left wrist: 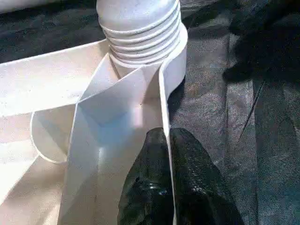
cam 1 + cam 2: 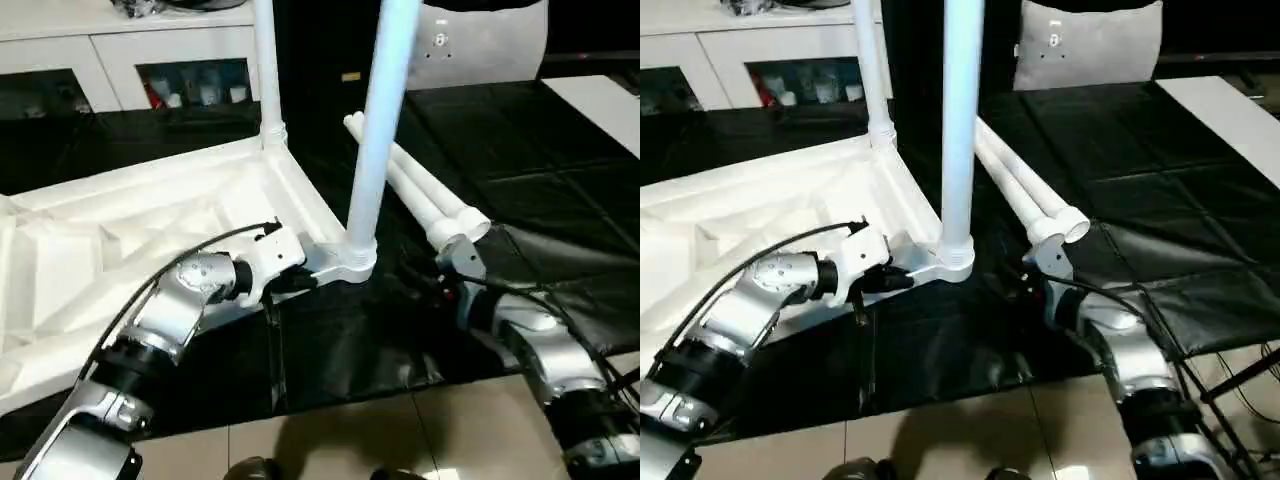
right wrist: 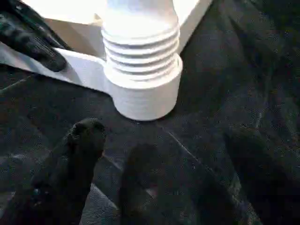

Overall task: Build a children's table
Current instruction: Rotate leg to tighten

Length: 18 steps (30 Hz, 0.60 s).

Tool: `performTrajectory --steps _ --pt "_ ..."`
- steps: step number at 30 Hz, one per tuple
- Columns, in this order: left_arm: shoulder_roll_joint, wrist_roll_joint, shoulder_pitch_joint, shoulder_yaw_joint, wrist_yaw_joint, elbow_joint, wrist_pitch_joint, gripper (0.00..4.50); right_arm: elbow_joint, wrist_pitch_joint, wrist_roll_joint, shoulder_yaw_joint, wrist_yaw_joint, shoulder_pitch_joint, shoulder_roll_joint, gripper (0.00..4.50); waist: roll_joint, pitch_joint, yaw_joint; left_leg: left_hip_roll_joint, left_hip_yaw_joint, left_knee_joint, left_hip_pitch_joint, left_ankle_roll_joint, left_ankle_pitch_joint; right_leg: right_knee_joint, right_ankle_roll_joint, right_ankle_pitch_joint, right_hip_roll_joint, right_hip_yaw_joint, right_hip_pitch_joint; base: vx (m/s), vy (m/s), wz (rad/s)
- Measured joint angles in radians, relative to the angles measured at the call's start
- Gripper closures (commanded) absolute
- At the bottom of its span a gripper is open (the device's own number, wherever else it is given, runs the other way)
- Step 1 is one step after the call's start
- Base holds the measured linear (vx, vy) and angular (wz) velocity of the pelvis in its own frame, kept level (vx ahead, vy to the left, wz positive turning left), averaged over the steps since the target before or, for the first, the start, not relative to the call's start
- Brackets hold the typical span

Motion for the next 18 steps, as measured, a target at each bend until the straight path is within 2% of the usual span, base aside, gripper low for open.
performTrajectory --steps 7,18 --pt "0.031 -0.009 -0.009 -0.007 -0.068 0.04 -0.079 4.5 -0.038 0.025 0.011 0.0 0.057 0.017 -0.034 0.04 0.0 0.0 0.005 0.0 0.0 0.001 0.0 0.0 0.0 0.001 0.0 0.0 0.0 0.0 0.001 0.0 0.0 0.0" --pt "0.046 -0.012 -0.012 -0.023 -0.133 0.061 -0.144 4.5 -0.071 0.034 0.016 0.004 0.116 0.019 -0.05 0.04 0.0 0.0 0.015 0.002 0.0 0.009 0.0 0.0 0.0 0.008 0.0 0.0 -0.001 -0.001 0.001 0.0 0.0 0.0"
